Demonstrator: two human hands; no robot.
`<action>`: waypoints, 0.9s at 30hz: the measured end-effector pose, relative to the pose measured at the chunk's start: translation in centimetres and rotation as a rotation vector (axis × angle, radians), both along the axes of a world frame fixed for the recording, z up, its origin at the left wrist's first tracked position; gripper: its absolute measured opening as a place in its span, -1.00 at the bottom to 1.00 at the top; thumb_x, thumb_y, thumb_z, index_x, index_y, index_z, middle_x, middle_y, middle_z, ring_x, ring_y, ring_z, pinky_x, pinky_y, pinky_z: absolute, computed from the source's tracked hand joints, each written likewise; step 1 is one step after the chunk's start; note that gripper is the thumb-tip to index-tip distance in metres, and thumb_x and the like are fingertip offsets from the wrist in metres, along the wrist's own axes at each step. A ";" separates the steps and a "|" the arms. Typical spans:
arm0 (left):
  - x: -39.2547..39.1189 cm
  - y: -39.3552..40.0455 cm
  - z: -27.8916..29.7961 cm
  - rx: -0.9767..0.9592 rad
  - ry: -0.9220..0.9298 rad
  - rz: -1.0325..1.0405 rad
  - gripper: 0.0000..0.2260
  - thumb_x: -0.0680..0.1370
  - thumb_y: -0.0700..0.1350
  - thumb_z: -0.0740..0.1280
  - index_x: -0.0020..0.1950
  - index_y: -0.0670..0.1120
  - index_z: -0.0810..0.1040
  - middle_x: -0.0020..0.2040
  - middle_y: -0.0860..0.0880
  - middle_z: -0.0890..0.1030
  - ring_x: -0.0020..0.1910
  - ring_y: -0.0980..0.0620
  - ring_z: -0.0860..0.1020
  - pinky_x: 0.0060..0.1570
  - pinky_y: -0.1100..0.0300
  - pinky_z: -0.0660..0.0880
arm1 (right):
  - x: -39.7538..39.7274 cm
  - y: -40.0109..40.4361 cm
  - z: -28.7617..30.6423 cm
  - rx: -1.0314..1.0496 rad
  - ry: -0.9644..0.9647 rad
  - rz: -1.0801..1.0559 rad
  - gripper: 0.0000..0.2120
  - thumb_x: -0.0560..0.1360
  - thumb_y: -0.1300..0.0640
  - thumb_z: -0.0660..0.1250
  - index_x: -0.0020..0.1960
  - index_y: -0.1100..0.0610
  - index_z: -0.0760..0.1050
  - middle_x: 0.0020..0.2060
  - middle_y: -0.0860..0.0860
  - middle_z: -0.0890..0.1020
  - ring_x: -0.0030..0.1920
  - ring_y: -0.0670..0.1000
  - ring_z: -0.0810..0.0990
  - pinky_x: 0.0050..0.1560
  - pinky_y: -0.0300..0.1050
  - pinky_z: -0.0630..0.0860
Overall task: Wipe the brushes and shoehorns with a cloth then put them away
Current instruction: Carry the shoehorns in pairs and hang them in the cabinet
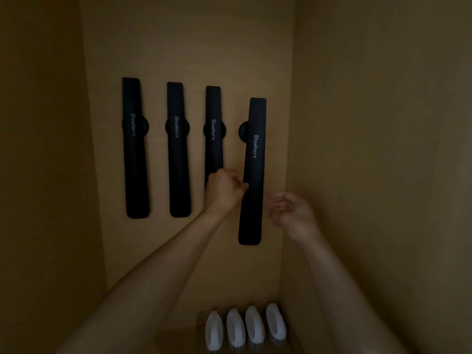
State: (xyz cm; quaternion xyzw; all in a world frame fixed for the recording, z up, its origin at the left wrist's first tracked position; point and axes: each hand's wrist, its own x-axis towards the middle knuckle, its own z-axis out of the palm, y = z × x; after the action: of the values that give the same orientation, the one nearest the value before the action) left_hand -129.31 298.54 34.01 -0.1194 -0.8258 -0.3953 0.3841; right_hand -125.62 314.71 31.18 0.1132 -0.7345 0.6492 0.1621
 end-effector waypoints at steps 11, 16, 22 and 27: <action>-4.8 1.5 3.5 0.058 -0.099 0.111 -0.66 0.50 -0.25 0.38 -0.46 -0.13 0.40 -0.30 -0.22 0.62 -0.30 -0.16 0.65 -0.26 -0.09 0.64 | 1.9 1.9 -0.1 0.095 0.013 -0.020 -0.77 0.51 0.45 0.32 0.16 0.34 0.55 -0.16 0.12 0.61 -0.15 0.00 0.56 -0.02 -0.09 0.48; -5.6 1.5 4.6 0.057 -0.138 0.138 -0.81 0.52 -0.20 0.39 -0.25 -0.27 0.57 -0.22 -0.21 0.65 -0.24 -0.16 0.66 -0.18 -0.07 0.65 | 2.0 1.9 0.3 0.118 0.021 -0.026 -0.77 0.52 0.46 0.31 0.16 0.36 0.55 -0.10 0.17 0.61 -0.07 0.07 0.54 -0.02 -0.08 0.45; -6.1 0.9 5.0 0.063 -0.149 0.163 -0.81 0.52 -0.18 0.40 -0.22 -0.29 0.60 -0.25 -0.21 0.66 -0.26 -0.14 0.66 -0.20 -0.07 0.65 | 1.4 1.4 1.1 0.133 0.037 -0.040 -0.79 0.52 0.44 0.31 0.13 0.32 0.57 -0.11 0.19 0.61 -0.08 0.10 0.53 -0.05 -0.06 0.45; -6.0 0.6 4.9 0.068 -0.137 0.141 -0.80 0.52 -0.19 0.43 -0.24 -0.30 0.60 -0.26 -0.22 0.66 -0.28 -0.14 0.66 -0.22 -0.06 0.65 | 0.8 0.9 1.8 0.167 0.045 -0.037 -0.80 0.53 0.41 0.32 0.13 0.29 0.58 -0.11 0.16 0.62 -0.08 0.07 0.55 -0.03 -0.06 0.48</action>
State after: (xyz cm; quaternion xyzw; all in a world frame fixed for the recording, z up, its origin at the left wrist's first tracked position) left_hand -135.35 299.17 38.94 -0.0206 -0.8426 -0.4025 0.3573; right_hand -124.78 315.56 32.97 0.1270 -0.7843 0.5798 0.1805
